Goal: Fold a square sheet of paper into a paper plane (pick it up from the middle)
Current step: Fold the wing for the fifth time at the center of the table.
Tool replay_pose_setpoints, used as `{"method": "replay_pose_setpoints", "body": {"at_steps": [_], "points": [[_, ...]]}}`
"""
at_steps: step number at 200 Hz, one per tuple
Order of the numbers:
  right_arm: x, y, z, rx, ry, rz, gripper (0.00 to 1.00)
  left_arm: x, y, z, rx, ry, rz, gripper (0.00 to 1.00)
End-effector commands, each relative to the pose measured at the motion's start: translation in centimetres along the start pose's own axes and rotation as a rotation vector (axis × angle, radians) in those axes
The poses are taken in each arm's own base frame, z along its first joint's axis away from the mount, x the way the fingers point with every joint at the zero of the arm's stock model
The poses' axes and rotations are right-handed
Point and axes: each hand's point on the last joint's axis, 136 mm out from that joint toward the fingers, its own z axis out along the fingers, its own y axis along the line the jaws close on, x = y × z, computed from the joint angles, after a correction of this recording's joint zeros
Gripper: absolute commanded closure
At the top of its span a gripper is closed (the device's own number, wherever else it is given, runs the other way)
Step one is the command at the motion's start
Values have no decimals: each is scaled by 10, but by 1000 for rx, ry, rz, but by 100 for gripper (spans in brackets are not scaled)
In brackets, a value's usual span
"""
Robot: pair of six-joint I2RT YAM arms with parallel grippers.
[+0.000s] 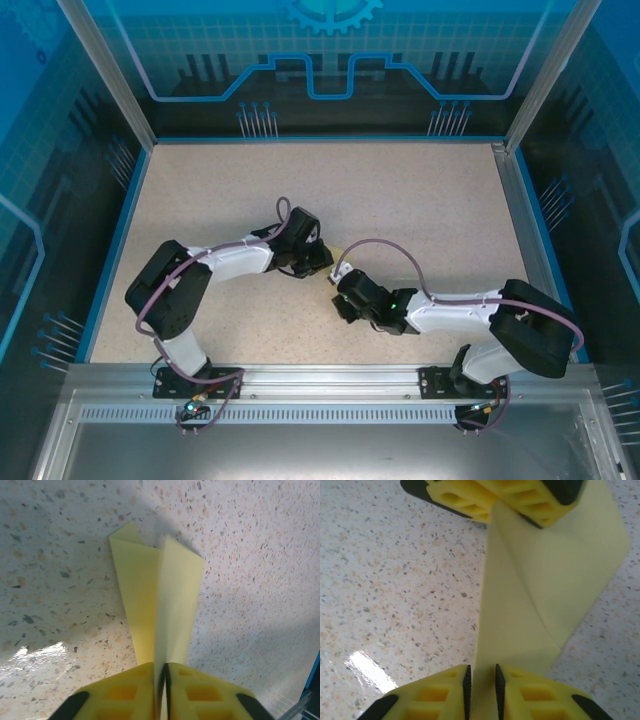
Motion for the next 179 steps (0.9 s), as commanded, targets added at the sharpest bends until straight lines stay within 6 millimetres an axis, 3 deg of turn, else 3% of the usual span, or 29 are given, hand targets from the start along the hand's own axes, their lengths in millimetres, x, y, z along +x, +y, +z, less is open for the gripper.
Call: {"method": "replay_pose_setpoints", "body": {"at_steps": [1, 43, 110, 155, 179], "points": [[-8, -5, -6, 94, -12, -48, 74, 2, -7, 1, 26, 41, -2, 90], [-13, -3, -1, 203, -2, -111, 71, 4, -9, 2, 32, 55, -7, 91], [-10, -6, 2, 282, 18, -130, 76, 4, -9, 1, 32, 58, -5, 92], [-10, -5, 0, 276, 15, -127, 89, 5, -7, 3, 26, 64, -8, 92], [-9, -4, 3, 259, 20, -110, 97, 5, -9, 1, 29, 62, -8, 85]]}}
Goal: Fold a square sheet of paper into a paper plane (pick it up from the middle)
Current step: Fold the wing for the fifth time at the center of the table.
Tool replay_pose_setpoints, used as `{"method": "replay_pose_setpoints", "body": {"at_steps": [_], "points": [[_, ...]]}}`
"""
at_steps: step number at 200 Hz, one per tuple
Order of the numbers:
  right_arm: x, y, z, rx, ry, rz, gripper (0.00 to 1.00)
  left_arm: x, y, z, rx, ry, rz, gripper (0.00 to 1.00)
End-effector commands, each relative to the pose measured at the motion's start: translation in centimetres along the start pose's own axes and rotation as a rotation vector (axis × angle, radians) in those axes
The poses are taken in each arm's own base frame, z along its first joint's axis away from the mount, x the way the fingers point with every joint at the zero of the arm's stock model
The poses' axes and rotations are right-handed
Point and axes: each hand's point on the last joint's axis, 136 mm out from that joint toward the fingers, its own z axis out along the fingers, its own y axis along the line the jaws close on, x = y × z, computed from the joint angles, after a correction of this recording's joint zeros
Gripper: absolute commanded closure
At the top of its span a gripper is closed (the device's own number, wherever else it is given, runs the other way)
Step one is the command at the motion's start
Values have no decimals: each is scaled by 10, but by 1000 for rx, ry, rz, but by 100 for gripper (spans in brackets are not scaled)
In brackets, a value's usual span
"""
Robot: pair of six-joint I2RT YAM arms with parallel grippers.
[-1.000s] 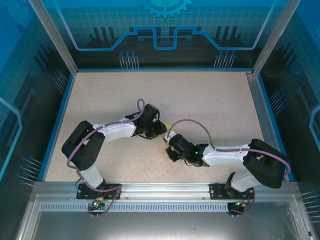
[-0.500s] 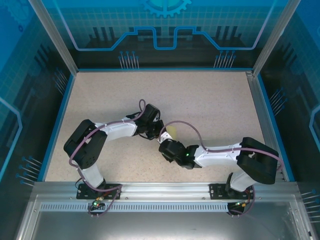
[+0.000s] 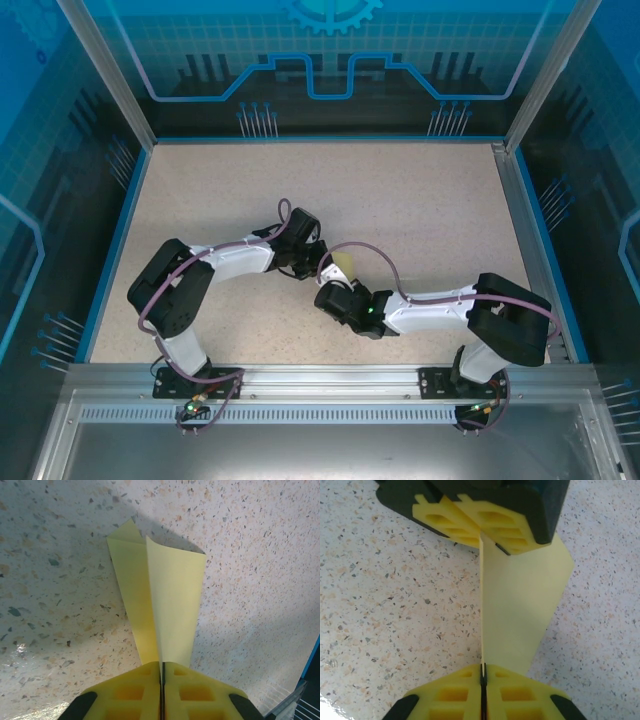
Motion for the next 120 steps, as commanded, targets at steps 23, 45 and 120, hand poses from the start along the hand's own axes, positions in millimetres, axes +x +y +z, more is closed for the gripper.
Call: {"method": "replay_pose_setpoints", "body": {"at_steps": [23, 45, 120], "points": [[-1, 5, 0, -65, -3, 77, 100, -3, -10, -9, 17, -1, 7, 73], [-3, 3, 0, -154, -24, 156, 100, -8, -8, -23, 1, -55, 12, 59], [-11, 0, -6, -578, -57, 436, 100, -20, 1, -67, -16, -230, 7, 39]]}}
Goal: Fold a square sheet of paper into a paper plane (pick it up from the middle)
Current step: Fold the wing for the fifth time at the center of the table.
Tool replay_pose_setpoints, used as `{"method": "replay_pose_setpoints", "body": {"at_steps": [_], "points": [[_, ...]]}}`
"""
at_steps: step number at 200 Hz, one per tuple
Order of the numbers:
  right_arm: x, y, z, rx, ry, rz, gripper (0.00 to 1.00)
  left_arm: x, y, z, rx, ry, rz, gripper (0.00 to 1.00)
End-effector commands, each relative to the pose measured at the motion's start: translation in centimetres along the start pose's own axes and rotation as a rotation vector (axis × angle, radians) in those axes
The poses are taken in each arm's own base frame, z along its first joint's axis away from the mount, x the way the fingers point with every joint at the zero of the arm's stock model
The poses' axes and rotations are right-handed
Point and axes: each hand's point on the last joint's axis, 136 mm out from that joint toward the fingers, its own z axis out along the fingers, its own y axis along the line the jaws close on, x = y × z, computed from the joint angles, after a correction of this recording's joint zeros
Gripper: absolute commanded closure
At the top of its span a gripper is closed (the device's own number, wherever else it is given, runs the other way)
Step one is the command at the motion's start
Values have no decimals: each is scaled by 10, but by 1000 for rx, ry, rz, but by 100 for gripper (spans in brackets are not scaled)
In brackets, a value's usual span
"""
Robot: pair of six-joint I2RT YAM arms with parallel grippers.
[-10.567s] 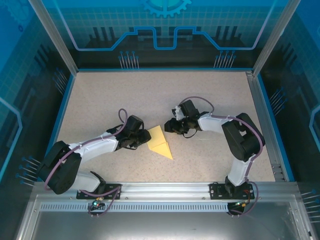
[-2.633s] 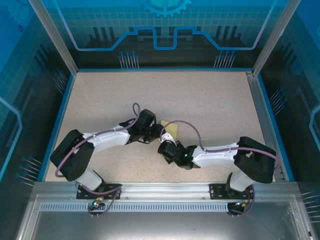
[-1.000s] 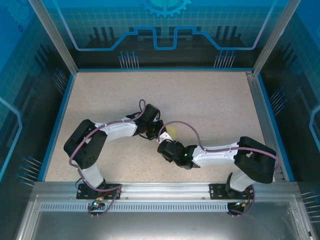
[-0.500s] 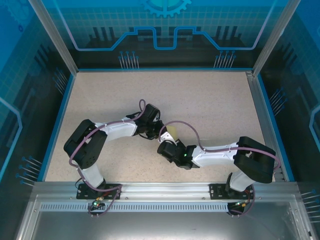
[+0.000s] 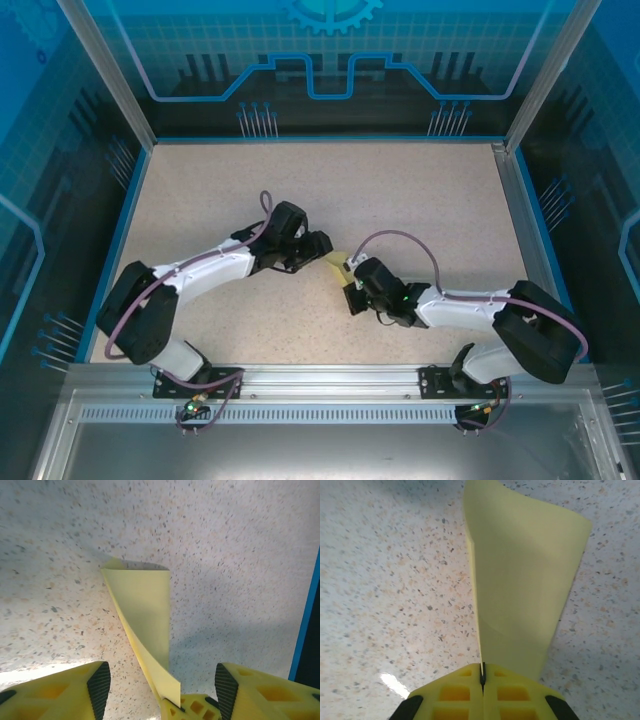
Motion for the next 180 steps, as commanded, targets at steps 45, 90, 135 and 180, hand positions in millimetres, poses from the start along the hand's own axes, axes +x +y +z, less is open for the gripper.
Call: {"method": "replay_pose_setpoints", "body": {"at_steps": [45, 90, 135, 180], "points": [[-10, 17, 8, -331, 17, 233, 100, 8, -2, 2, 78, 12, 8, 57], [-13, 10, 7, -369, -18, 327, 100, 26, -12, 24, 157, 90, 16, 61], [-7, 1, 9, -343, -16, 377, 98, 34, -28, 43, 208, 137, 29, 61], [-1, -3, 15, -339, -5, 423, 98, 36, -26, 57, 206, 150, 28, 61]]}}
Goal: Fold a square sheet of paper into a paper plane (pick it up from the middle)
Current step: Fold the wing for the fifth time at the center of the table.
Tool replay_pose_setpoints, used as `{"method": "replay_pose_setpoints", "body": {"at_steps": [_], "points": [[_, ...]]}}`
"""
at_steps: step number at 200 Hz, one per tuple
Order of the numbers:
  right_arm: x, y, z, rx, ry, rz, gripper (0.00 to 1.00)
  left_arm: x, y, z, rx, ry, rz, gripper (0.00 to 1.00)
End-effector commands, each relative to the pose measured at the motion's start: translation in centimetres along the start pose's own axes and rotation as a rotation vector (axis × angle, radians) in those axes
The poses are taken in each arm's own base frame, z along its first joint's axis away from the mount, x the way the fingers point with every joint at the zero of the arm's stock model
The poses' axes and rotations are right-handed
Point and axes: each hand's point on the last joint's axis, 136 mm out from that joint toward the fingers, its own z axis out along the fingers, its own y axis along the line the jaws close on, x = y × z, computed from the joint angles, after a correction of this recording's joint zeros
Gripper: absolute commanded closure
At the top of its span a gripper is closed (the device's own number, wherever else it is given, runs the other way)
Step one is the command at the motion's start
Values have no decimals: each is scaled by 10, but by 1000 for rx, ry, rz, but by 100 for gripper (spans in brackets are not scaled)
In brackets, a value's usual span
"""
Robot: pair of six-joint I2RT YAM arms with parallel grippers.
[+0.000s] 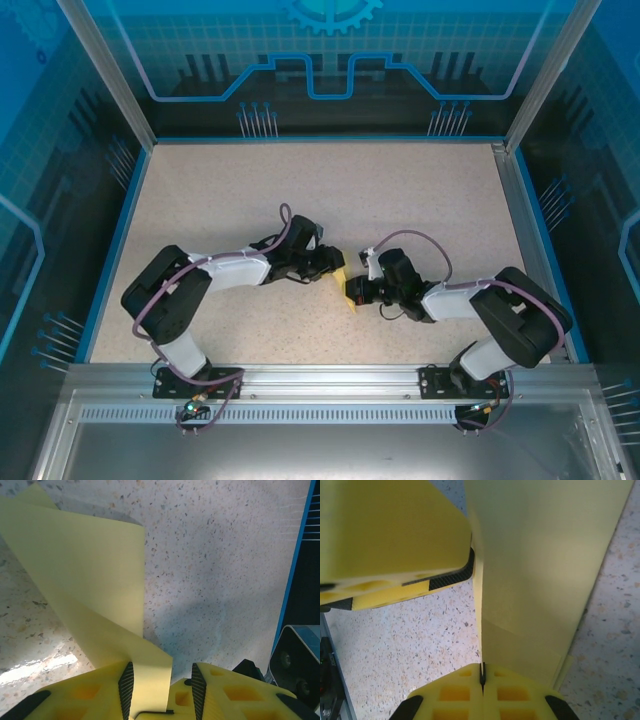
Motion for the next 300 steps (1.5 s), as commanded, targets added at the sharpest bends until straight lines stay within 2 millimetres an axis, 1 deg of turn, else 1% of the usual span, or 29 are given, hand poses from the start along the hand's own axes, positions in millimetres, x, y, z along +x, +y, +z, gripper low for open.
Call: {"method": "replay_pose_setpoints", "body": {"at_steps": [1, 15, 50, 73, 104, 145, 163, 168, 185, 220, 243, 300], "points": [[-3, -3, 1, -16, -17, 43, 98, -4, -17, 4, 58, 4, 10, 61], [-2, -6, 2, -7, -19, 52, 97, -6, -17, 6, 55, 0, 19, 61], [-2, -14, 0, 60, -5, 43, 86, -7, -15, 10, 43, 5, 32, 61], [1, -14, 2, 89, 22, 16, 80, -6, -14, 12, 39, 11, 36, 61], [4, -15, 3, 112, 40, 4, 78, -6, -14, 13, 33, 14, 42, 62], [5, -5, 1, 117, 59, -36, 75, -7, -12, 14, 19, 16, 46, 63], [3, -3, -2, 137, 51, -63, 71, -7, -12, 15, 15, 19, 44, 63], [7, -6, -4, 156, 69, -63, 70, -8, -12, 16, 15, 19, 43, 63], [8, -9, -7, 183, 75, -77, 68, -7, -13, 17, 16, 22, 46, 63], [14, -11, -13, 251, 112, -136, 67, -8, -14, 17, 16, 24, 47, 64], [15, -6, -15, 270, 131, -186, 66, -8, -14, 18, 15, 24, 46, 63], [18, -5, -21, 396, 167, -304, 68, -8, -15, 17, 16, 26, 46, 63]]}}
